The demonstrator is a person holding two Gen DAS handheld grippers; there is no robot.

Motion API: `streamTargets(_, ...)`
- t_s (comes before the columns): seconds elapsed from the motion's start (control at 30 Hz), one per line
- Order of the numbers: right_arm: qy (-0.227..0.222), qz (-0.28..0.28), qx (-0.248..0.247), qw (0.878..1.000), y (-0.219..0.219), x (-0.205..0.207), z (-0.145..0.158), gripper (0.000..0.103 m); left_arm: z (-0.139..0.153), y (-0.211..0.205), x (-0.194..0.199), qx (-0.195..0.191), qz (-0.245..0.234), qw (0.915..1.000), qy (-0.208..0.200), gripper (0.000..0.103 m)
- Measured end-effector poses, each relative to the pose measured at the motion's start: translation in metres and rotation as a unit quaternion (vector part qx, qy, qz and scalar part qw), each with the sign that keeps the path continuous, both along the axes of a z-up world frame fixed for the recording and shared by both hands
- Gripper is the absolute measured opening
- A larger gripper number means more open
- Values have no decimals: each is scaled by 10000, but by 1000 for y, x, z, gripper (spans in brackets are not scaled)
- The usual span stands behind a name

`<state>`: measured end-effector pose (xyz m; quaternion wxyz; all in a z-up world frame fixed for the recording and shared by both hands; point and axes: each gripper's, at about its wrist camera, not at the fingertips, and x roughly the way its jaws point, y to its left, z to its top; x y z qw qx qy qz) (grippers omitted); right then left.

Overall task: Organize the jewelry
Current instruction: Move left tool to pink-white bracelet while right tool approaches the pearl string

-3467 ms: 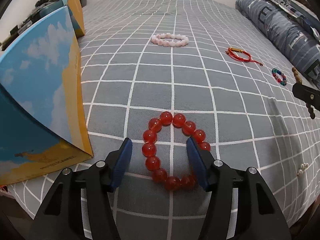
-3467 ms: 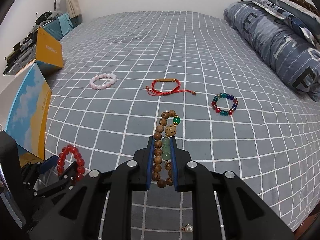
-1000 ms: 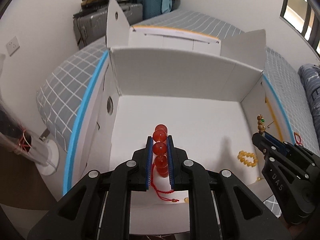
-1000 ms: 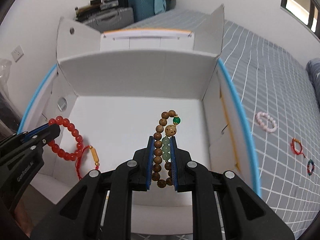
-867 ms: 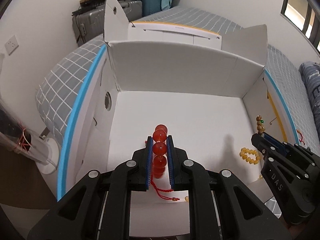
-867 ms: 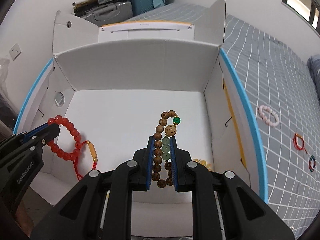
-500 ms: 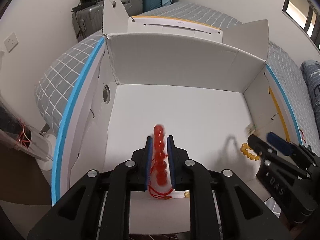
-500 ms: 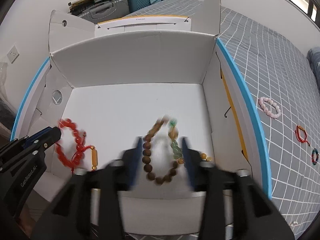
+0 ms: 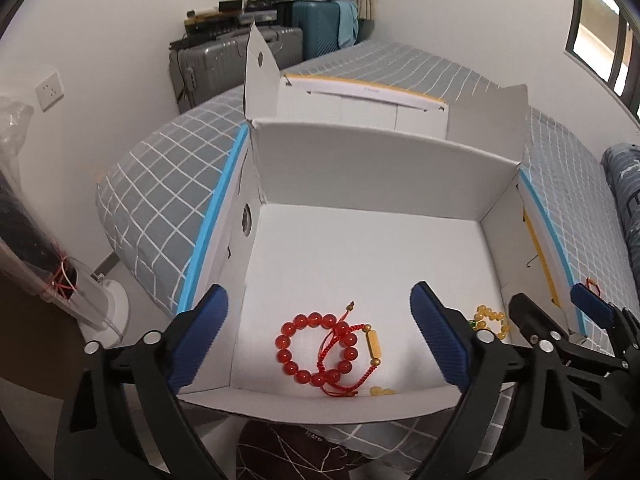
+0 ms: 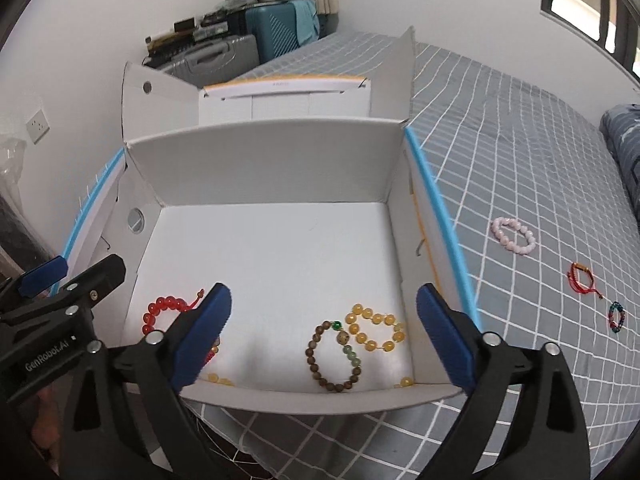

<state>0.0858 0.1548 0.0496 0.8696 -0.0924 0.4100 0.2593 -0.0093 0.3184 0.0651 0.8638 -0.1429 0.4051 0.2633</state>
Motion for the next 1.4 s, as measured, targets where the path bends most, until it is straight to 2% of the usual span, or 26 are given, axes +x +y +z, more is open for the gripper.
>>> streamTargets(0.37,-282,-540,165,9980,-82,0,26,95,20,-47,12,223,-394,9987,-235,97)
streamTargets(0.83,-424,-1553,142,9869,-234,13,34,95,41,-168,70,249,-1440,9882,-458,97)
streamTargets(1.0,-354,-1893,136,9812,-285,12,20,95,35,-220,105,233,-1840,9819,-390,97)
streamTargets(1.13,-245,-2175,115,9757,-326,5,-4,95,24,-256,140,271,-2090,9771,-279,97)
streamTargets(1.4,3,-2550,191,9668,-373,-12,-56,95,-27,-306,223,254,-2370,9711,147,97)
